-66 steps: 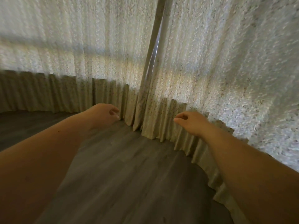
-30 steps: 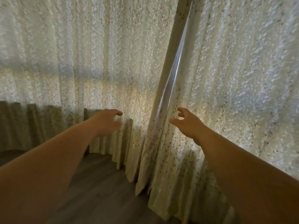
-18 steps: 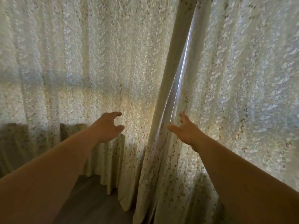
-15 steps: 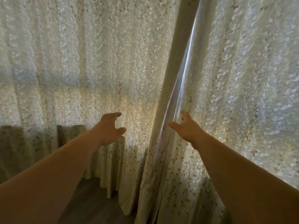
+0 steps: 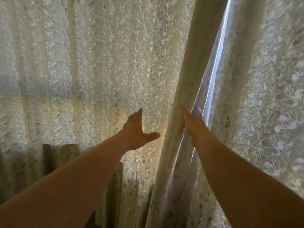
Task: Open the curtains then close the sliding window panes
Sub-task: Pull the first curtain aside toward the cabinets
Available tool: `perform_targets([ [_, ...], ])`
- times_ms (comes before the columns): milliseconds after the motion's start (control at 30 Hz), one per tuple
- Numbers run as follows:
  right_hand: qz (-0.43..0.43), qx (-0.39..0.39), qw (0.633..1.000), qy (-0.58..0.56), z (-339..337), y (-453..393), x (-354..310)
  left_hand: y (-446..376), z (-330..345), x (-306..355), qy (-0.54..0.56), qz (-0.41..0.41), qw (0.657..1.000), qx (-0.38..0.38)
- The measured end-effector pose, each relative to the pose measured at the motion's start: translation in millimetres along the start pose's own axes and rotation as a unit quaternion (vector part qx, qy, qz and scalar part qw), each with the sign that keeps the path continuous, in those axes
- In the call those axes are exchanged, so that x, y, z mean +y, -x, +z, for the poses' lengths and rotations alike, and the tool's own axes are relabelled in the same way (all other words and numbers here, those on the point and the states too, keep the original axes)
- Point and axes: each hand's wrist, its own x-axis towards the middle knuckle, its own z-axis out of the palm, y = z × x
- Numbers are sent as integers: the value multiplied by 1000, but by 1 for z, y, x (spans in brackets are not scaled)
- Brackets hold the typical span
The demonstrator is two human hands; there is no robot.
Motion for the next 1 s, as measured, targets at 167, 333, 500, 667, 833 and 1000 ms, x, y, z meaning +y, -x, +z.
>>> perform_targets([
  [167, 55, -206, 967, -139, 31, -43, -4, -72, 33, -1, 79, 23, 996, -14],
  [333, -125, -102, 986, 37, 37, -60, -5, -123, 47, -13, 128, 53, 986, 94],
  [500, -225, 245, 928, 169, 13, -86, 15, -160, 56, -36, 54, 23, 986, 156],
  [667, -115, 163, 974, 110, 7, -119, 24, -175, 55, -48, 131, 45, 979, 150],
  [833, -63, 25, 998, 16, 29, -142, 26, -181, 47, -60, 106, 14, 985, 135],
  [1000, -98, -49, 994, 0, 64, -169, 27, -184, 40, -81, 42, -49, 976, 208],
])
